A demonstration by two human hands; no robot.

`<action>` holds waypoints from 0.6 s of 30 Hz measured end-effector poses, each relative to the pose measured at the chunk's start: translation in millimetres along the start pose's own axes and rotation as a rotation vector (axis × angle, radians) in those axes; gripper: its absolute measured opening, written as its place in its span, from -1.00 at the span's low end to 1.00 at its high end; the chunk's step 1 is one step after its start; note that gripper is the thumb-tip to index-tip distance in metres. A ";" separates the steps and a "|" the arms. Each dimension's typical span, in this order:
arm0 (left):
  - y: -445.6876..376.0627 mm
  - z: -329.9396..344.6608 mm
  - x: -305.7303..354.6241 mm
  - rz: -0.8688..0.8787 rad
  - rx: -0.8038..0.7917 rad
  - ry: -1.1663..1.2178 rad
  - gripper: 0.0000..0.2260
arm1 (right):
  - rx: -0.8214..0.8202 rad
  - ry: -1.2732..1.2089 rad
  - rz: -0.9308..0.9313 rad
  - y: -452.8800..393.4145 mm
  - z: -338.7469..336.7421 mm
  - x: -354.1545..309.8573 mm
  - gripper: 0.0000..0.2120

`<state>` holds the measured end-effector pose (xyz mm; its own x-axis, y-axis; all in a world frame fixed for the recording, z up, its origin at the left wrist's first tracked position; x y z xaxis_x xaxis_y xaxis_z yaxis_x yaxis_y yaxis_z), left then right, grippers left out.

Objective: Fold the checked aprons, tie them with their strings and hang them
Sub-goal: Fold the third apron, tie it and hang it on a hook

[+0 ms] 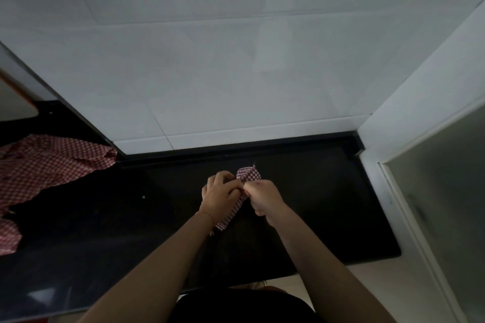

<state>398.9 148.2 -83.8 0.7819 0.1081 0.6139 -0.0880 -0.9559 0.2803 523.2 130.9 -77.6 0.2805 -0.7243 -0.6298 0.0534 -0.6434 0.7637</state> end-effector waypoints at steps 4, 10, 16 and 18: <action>-0.2 2.0 -1.4 -0.007 -0.024 0.009 -0.78 | -0.011 0.017 -0.036 5.1 -1.4 -3.9 -0.82; -0.1 4.7 0.2 -0.020 -0.081 0.005 -0.80 | 0.004 0.013 -0.044 8.0 -3.8 -2.1 -0.83; -9.9 -4.7 35.7 0.105 -0.049 -0.057 -0.73 | 0.025 0.012 -0.101 7.9 -24.2 -27.7 -0.77; -8.8 -9.2 45.9 0.122 -0.011 -0.028 -0.58 | 0.016 -0.032 -0.150 12.2 -29.3 -37.3 -0.74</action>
<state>429.8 164.1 -51.3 0.7822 -0.0165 0.6228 -0.1900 -0.9583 0.2133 541.5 157.4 -40.6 0.2394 -0.6276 -0.7408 0.0766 -0.7485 0.6587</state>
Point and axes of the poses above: each hand's wrist, its own y-axis away from the middle knuckle, its own z-axis out of the palm, x = y × z, the point moved 10 cm from there along -y, towards the middle knuckle
